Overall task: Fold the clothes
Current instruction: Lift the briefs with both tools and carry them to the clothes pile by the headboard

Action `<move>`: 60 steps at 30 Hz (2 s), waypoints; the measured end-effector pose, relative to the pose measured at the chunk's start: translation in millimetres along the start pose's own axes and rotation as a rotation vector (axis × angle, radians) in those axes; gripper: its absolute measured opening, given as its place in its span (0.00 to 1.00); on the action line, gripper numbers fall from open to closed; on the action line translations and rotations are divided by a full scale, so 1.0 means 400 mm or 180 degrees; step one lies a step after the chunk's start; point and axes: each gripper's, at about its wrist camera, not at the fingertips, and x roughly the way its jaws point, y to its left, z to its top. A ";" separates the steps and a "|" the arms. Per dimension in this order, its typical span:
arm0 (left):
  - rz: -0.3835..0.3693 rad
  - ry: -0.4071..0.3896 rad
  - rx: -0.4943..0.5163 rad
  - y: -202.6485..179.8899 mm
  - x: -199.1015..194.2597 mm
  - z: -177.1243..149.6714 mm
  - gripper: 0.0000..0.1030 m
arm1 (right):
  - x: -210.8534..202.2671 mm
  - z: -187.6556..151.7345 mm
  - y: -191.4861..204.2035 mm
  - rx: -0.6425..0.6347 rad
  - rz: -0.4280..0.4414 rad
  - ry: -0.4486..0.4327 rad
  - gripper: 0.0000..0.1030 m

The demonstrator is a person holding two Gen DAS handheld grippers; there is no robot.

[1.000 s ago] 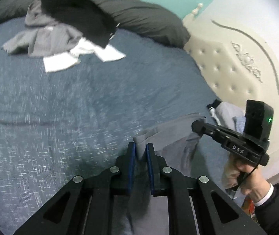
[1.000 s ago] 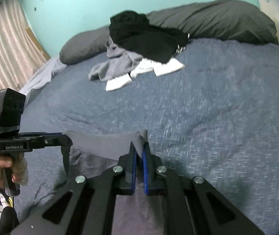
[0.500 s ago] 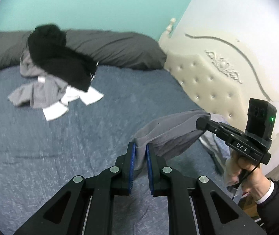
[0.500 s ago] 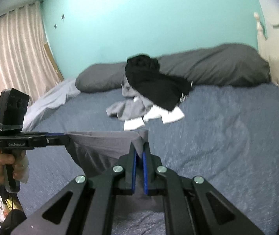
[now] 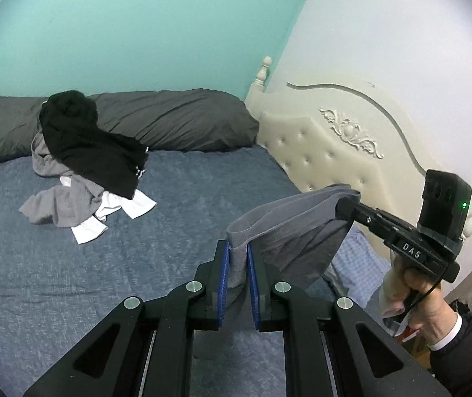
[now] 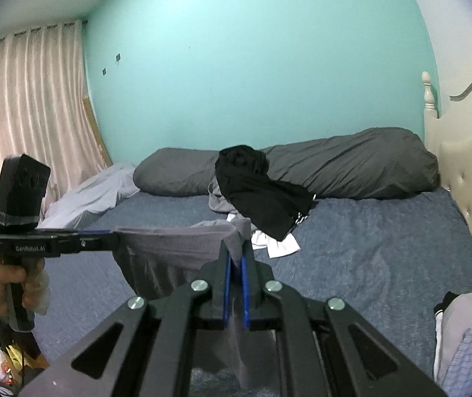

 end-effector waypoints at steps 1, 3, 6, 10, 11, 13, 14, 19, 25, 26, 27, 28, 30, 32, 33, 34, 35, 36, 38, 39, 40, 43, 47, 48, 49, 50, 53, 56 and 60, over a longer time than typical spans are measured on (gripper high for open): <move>-0.0002 0.0003 0.0019 -0.013 -0.007 0.002 0.12 | -0.015 0.004 0.001 -0.0009 -0.0013 -0.0005 0.05; -0.0003 -0.0007 0.0053 -0.038 -0.019 0.004 0.09 | -0.047 0.011 0.003 -0.0027 -0.0042 -0.0019 0.05; -0.0048 -0.0029 0.0096 -0.082 -0.041 0.010 0.08 | -0.097 0.018 0.005 -0.0046 -0.0094 -0.0056 0.05; -0.0092 -0.0046 0.0195 -0.148 -0.056 0.018 0.07 | -0.169 0.030 -0.001 -0.0046 -0.0156 -0.0137 0.05; -0.0115 -0.0049 0.0215 -0.166 -0.058 0.019 0.07 | -0.189 0.034 -0.002 -0.0046 -0.0171 -0.0160 0.05; -0.0162 -0.0058 0.0255 -0.203 -0.058 0.020 0.06 | -0.221 0.040 -0.006 -0.0064 -0.0209 -0.0193 0.05; -0.0178 -0.0059 0.0268 -0.216 -0.057 0.020 0.06 | -0.238 0.043 -0.007 -0.0072 -0.0230 -0.0209 0.05; -0.0246 -0.0066 0.0298 -0.277 -0.049 0.020 0.06 | -0.321 0.053 -0.018 -0.0095 -0.0315 -0.0282 0.05; -0.0355 -0.0070 0.0397 -0.371 -0.040 0.026 0.05 | -0.412 0.054 -0.049 -0.0095 -0.0431 -0.0335 0.05; -0.0375 -0.0072 0.0412 -0.387 -0.038 0.027 0.05 | -0.425 0.054 -0.055 -0.0092 -0.0448 -0.0342 0.05; -0.0393 -0.0070 0.0428 -0.401 -0.035 0.027 0.05 | -0.441 0.052 -0.062 -0.0087 -0.0465 -0.0354 0.05; -0.0409 -0.0068 0.0447 -0.417 -0.031 0.028 0.05 | -0.455 0.051 -0.069 -0.0084 -0.0484 -0.0364 0.05; -0.0447 -0.0053 0.0484 -0.453 -0.020 0.027 0.05 | -0.482 0.049 -0.081 -0.0080 -0.0522 -0.0379 0.05; -0.0477 -0.0041 0.0515 -0.484 -0.009 0.026 0.05 | -0.510 0.046 -0.095 -0.0071 -0.0557 -0.0396 0.05; -0.0494 -0.0036 0.0530 -0.501 -0.003 0.026 0.05 | -0.526 0.043 -0.102 -0.0064 -0.0580 -0.0405 0.05; -0.0519 -0.0031 0.0535 -0.515 0.001 0.024 0.05 | -0.544 0.040 -0.111 -0.0055 -0.0605 -0.0414 0.05; -0.0542 -0.0023 0.0548 -0.531 0.006 0.022 0.05 | -0.561 0.037 -0.119 -0.0047 -0.0631 -0.0422 0.05; -0.0566 -0.0014 0.0562 -0.548 0.012 0.021 0.05 | -0.577 0.034 -0.128 -0.0039 -0.0656 -0.0429 0.05; -0.0617 0.0001 0.0600 -0.583 0.023 0.017 0.05 | -0.607 0.028 -0.145 -0.0024 -0.0706 -0.0436 0.05; -0.0637 0.0006 0.0610 -0.596 0.027 0.017 0.05 | -0.622 0.024 -0.154 -0.0019 -0.0734 -0.0437 0.05; -0.0662 0.0018 0.0619 -0.610 0.034 0.015 0.05 | -0.638 0.020 -0.163 -0.0014 -0.0761 -0.0438 0.05; -0.0738 0.0055 0.0644 -0.653 0.057 0.008 0.05 | -0.682 0.007 -0.192 0.0006 -0.0840 -0.0435 0.05; -0.0831 0.0112 0.0677 -0.708 0.089 -0.004 0.05 | -0.735 -0.016 -0.233 0.0056 -0.0922 -0.0433 0.05; -0.0856 0.0129 0.0694 -0.723 0.098 -0.009 0.05 | -0.743 -0.021 -0.242 0.0066 -0.0941 -0.0428 0.05; -0.0869 0.0139 0.0705 -0.733 0.105 -0.013 0.05 | -0.752 -0.028 -0.251 0.0078 -0.0965 -0.0421 0.05; -0.0895 0.0153 0.0720 -0.748 0.114 -0.019 0.05 | -0.761 -0.035 -0.260 0.0093 -0.0988 -0.0416 0.05; -0.0936 0.0182 0.0748 -0.780 0.133 -0.029 0.05 | -0.791 -0.058 -0.292 0.0154 -0.1049 -0.0411 0.05; -0.0967 0.0219 0.0773 -0.813 0.158 -0.034 0.05 | -0.818 -0.081 -0.318 0.0195 -0.1090 -0.0399 0.05; -0.1002 0.0256 0.0816 -0.857 0.183 -0.045 0.05 | -0.852 -0.104 -0.348 0.0229 -0.1130 -0.0390 0.05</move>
